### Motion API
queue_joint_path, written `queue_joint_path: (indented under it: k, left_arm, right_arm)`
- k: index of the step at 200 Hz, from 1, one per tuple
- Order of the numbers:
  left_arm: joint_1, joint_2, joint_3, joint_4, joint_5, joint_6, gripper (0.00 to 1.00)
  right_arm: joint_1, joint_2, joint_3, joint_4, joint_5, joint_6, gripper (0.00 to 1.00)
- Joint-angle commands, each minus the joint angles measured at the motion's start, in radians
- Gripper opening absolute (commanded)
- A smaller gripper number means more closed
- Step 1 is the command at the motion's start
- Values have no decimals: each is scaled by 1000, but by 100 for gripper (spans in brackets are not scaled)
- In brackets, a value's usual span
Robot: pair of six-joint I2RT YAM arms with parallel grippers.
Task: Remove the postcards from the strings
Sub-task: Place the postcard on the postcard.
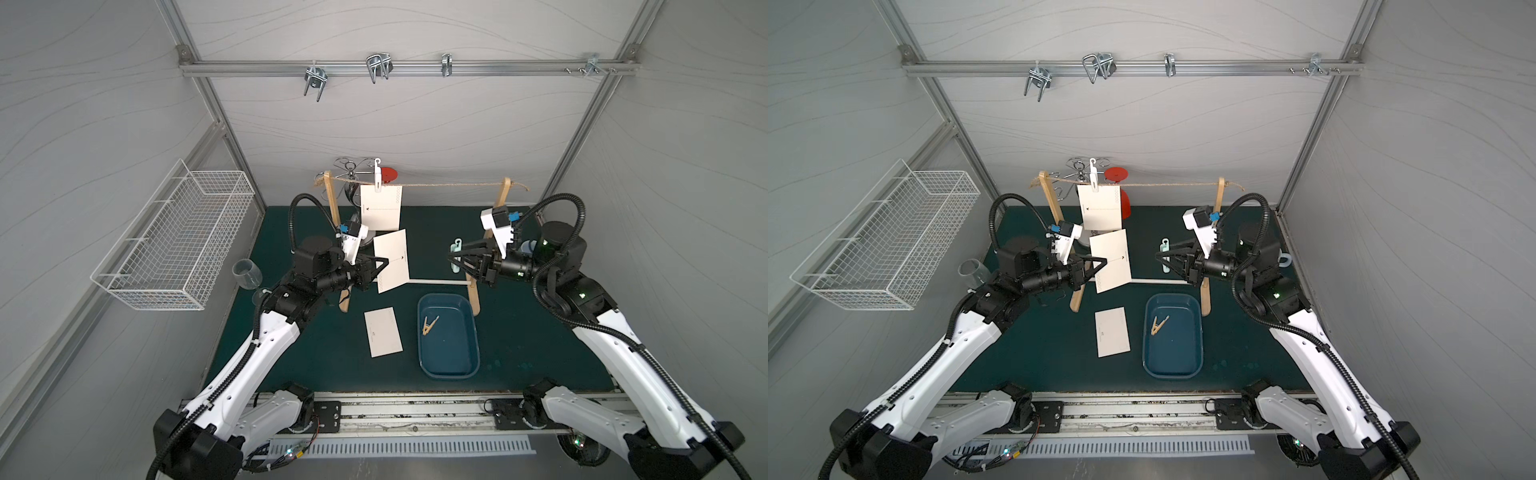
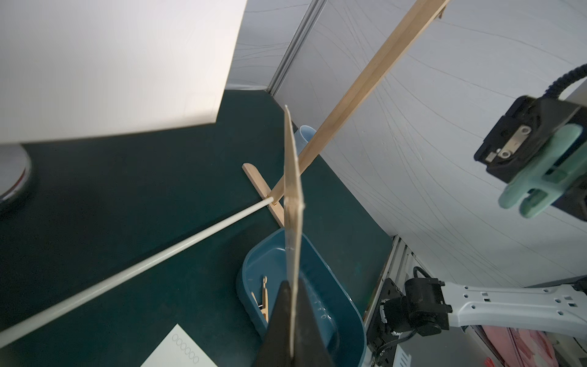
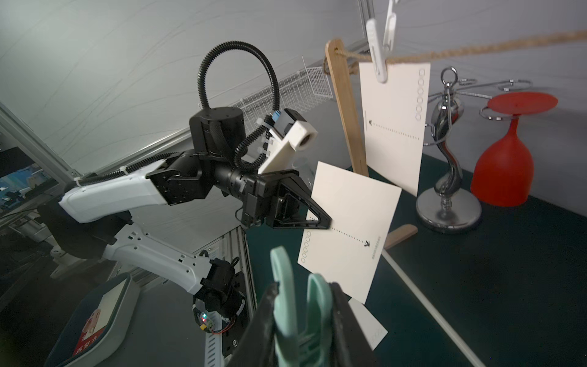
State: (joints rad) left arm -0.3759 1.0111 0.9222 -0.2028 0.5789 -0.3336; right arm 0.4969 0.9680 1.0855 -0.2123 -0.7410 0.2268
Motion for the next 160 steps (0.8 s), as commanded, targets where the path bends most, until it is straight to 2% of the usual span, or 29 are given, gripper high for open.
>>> queue_joint_path:
  k: [1,32,69,133,160]
  left_arm:
    - [-4,-39,-46,-30,-59,-58,0]
    - [-4,-64,-131,-44,-101,-124,0]
    - [-9,-80,-225,-21,-97,-211,0]
    - [-23,-79,-379,37,-128,-320,0]
    - [-39,-58,-415,33,-140,-338,0]
  right_arm:
    - [11,-58,-105,-62,9,38,0]
    - [17,-122,-273,-31,28,110,0]
    - [23,-135,-426,-5,80,183,0]
    - [74,-11,-570,64,159,228,0]
    - [112,48,-591,68,239,244,0]
